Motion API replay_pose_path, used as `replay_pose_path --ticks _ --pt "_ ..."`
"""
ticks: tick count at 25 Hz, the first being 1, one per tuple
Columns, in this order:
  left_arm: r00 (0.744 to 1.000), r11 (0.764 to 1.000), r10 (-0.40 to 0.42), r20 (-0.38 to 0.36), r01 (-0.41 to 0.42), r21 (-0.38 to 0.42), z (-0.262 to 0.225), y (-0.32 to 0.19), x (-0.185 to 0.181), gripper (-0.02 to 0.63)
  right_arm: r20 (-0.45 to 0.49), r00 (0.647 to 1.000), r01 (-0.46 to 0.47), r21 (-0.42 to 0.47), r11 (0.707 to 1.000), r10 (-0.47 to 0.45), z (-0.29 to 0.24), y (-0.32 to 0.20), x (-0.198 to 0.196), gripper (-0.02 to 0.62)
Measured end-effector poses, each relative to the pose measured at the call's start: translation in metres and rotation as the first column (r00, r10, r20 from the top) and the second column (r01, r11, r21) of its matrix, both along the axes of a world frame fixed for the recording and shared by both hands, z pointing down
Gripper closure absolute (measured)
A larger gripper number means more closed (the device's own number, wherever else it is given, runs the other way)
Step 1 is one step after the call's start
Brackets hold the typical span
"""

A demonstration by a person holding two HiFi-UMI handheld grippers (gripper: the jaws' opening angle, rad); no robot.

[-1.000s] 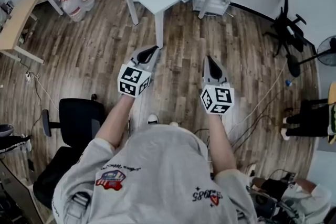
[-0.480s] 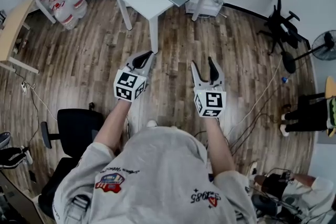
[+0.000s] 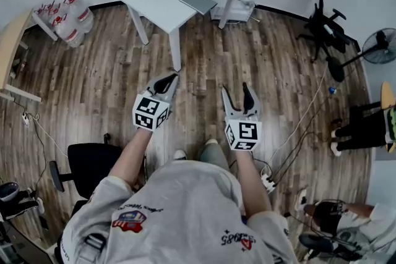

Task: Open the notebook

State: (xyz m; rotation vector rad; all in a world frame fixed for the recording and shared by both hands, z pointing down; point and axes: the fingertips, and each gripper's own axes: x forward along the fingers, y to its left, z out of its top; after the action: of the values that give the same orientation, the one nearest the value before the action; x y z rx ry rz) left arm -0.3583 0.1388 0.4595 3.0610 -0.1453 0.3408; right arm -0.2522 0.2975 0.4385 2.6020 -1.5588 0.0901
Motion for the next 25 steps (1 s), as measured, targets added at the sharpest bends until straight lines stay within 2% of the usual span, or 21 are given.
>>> replay_pose_path --ticks 8,19,25 --pt "1.000 1.000 -0.016 0.018 0.016 0.004 0.009 -0.022 0.077 0.600 0.022 1.000 -0.003 0.007 1.000 0.002 0.011 -0.024 0.085 0.318" --pt "0.991 0.992 -0.128 0.030 0.128 0.004 -0.003 -0.046 0.229 0.600 0.039 0.995 0.096 0.026 0.995 -0.096 -0.005 -0.056 0.258 0.321" --pt "0.981 0.981 -0.193 0.034 0.192 0.017 -0.007 -0.059 0.272 0.600 0.030 0.988 0.152 0.032 0.988 -0.153 -0.005 -0.077 0.319 0.324"
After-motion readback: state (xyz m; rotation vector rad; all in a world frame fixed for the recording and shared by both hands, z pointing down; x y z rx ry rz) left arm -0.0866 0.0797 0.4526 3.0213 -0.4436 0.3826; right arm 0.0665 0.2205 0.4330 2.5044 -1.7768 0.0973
